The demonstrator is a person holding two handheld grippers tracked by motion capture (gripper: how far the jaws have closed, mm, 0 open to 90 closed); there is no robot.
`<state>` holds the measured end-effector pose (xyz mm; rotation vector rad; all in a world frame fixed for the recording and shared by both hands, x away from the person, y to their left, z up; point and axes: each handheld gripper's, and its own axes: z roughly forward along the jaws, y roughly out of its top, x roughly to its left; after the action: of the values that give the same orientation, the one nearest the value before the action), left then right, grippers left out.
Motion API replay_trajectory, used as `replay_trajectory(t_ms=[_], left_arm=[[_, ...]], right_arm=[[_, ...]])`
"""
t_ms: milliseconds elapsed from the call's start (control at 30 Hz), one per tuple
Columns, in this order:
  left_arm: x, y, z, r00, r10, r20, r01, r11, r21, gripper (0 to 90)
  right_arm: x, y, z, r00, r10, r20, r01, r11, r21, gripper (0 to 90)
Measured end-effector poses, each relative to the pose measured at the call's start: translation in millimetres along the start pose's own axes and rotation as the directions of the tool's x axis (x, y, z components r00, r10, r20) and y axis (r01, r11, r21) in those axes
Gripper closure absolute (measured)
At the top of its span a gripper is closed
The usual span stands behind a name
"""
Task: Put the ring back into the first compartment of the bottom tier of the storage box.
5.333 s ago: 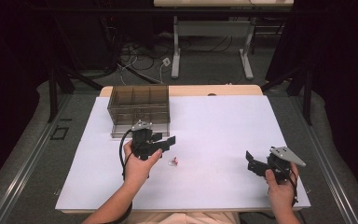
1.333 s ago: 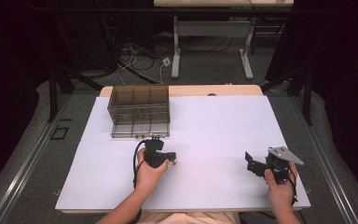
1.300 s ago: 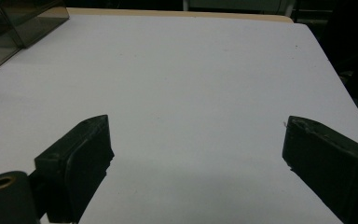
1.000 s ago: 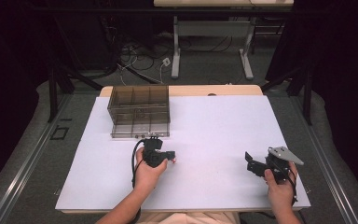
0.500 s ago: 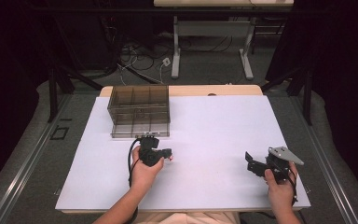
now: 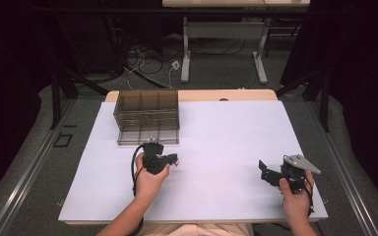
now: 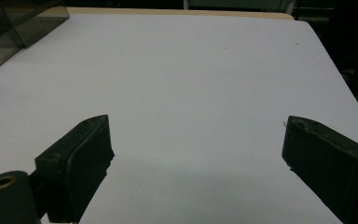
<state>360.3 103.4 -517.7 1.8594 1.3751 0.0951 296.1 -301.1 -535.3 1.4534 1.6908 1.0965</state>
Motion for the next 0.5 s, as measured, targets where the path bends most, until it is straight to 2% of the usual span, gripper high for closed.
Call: replay_trajectory(t_ms=[167,500], left_arm=[[1.9,1.7,-2.5,1.0000,0.005,-0.001,-0.005,1.0000,-0.002,90.0],[6.4,6.2,-11.3,0.9996,0.016,-0.022,-0.017,0.9989,-0.043,90.0]], right_arm=[[-0.1,-0.3,0.4,1.0000,0.002,0.001,-0.002,1.0000,-0.004,8.1],[-0.3,-0.9,0.8,1.0000,0.008,0.002,-0.008,0.9999,-0.007,8.2]])
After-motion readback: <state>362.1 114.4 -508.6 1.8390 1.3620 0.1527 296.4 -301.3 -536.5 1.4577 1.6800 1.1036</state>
